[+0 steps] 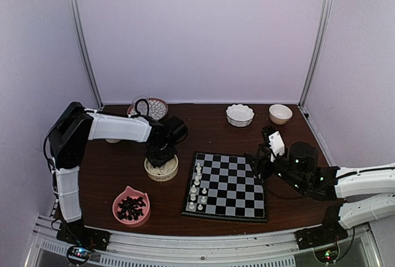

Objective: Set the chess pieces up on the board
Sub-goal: Pick up the pawn from the storage box, then pass from the left arm to the right

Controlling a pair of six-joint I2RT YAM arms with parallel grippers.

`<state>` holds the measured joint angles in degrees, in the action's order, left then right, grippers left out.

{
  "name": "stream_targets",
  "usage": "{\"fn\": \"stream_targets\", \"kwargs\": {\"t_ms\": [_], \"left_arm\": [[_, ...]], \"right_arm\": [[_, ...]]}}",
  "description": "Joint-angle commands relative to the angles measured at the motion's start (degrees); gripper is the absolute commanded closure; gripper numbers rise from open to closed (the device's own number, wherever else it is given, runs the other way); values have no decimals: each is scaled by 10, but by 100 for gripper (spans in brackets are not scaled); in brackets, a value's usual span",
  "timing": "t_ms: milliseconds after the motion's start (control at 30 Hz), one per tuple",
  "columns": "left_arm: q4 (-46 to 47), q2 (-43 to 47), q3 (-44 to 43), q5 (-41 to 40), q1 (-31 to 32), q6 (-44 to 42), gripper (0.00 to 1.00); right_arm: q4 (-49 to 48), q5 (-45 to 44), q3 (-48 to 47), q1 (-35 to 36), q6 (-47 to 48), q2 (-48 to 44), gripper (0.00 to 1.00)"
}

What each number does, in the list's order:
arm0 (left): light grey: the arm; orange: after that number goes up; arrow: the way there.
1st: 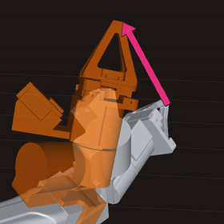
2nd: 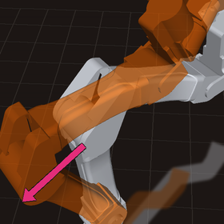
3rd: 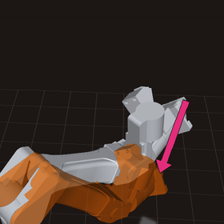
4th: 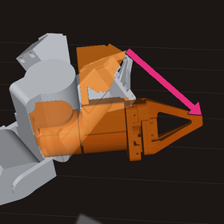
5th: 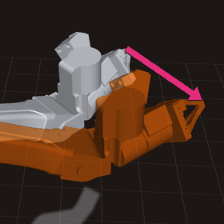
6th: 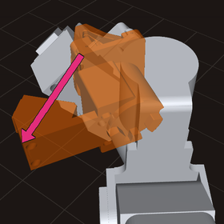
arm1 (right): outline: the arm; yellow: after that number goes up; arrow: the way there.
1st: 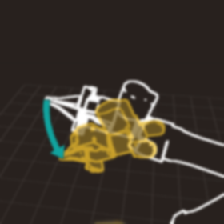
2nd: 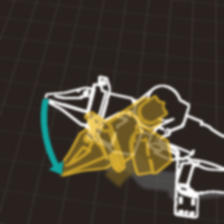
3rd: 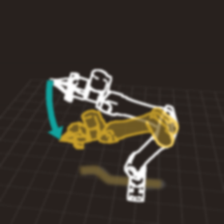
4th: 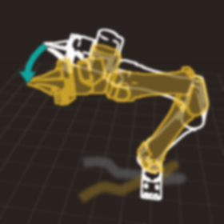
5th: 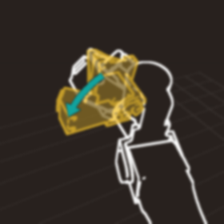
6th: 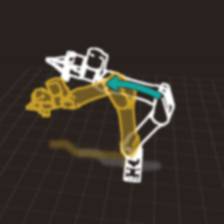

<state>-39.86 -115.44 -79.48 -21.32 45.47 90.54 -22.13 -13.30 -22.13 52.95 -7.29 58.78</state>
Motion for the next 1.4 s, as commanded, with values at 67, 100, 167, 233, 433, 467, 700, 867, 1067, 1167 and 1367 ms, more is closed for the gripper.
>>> {"fn": "stream_targets", "kwargs": {"t_ms": [67,100,167,233,433,467,700,867,1067,1167,1367], "left_arm": [[-72,-25,-27,14,-1,-22,77],[-78,-26,-29,14,-1,-24,77],[-80,-24,-26,19,-3,-27,80],[-80,-22,-23,20,-4,-32,84],[-80,-11,-27,17,-7,-86,89],[-80,-6,-28,16,-7,-102,89],[-79,71,2,1,-6,-219,88],[-40,165,59,32,-7,-332,89],[35,246,109,156,-6,-511,89],[137,277,155,300,-6,-596,88],[254,264,173,501,-5,-660,86]], "right_arm": [[-6,6,-5,-3,0,-12,33],[-7,6,-5,-3,1,-13,33],[-8,6,-4,-3,0,-13,33],[-9,6,-3,-3,-1,-12,33],[-10,7,-3,-3,1,-13,33],[-10,8,-3,-3,1,-12,33],[-8,19,-7,-3,1,-9,33],[-7,32,-10,-3,1,-5,33],[-5,73,-21,-3,4,9,32],[-3,124,-36,-3,8,28,32],[-1,199,-53,-3,4,51,32]]}}
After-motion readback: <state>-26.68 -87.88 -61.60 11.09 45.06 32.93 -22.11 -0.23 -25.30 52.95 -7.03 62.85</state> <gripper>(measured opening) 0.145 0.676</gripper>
